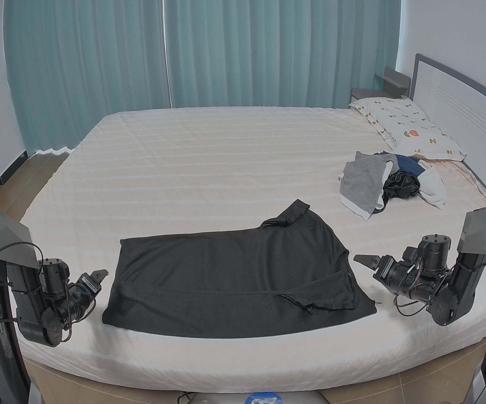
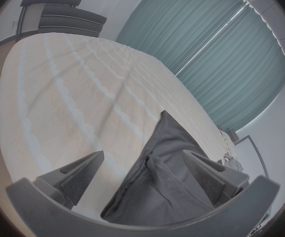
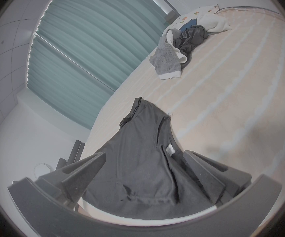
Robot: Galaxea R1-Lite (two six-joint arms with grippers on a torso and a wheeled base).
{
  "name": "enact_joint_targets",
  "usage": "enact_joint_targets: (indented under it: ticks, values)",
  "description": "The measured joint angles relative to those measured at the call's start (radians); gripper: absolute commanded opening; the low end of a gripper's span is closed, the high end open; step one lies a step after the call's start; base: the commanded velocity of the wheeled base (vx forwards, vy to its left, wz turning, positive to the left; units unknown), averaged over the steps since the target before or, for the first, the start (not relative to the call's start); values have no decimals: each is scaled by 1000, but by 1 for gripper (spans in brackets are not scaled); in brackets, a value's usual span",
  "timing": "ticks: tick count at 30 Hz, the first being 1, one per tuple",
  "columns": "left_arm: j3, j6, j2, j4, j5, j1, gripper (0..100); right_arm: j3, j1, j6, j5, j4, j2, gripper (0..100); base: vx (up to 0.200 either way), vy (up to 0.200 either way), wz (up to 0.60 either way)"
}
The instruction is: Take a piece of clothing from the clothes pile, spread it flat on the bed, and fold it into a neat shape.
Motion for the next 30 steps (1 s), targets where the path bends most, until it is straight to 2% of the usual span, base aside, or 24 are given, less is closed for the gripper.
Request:
enact_joint_targets:
  ticks: [3,6,11,18,24,30]
  values:
    - [21,-1,-26,0,-7,-5,100,59,12,9,-33,-10,-19,100,-200,0,0]
    - [34,-1,-39,2,-10,-18,100,109,27,70,-88,-38,-30,100,-200,0,0]
    - [90,-7,-49,1,-18,-54,100,157,43,147,-116,-81,-36,100,-200,0,0]
    - [128,-62,-35,0,-50,-105,100,181,74,166,-131,-93,-18,100,0,0,0]
    - [74,-52,14,-4,5,-153,100,180,90,165,-156,-177,37,100,0,0,0]
    - [-10,-53,46,-7,46,-180,100,176,97,163,-160,-185,80,100,0,0,0]
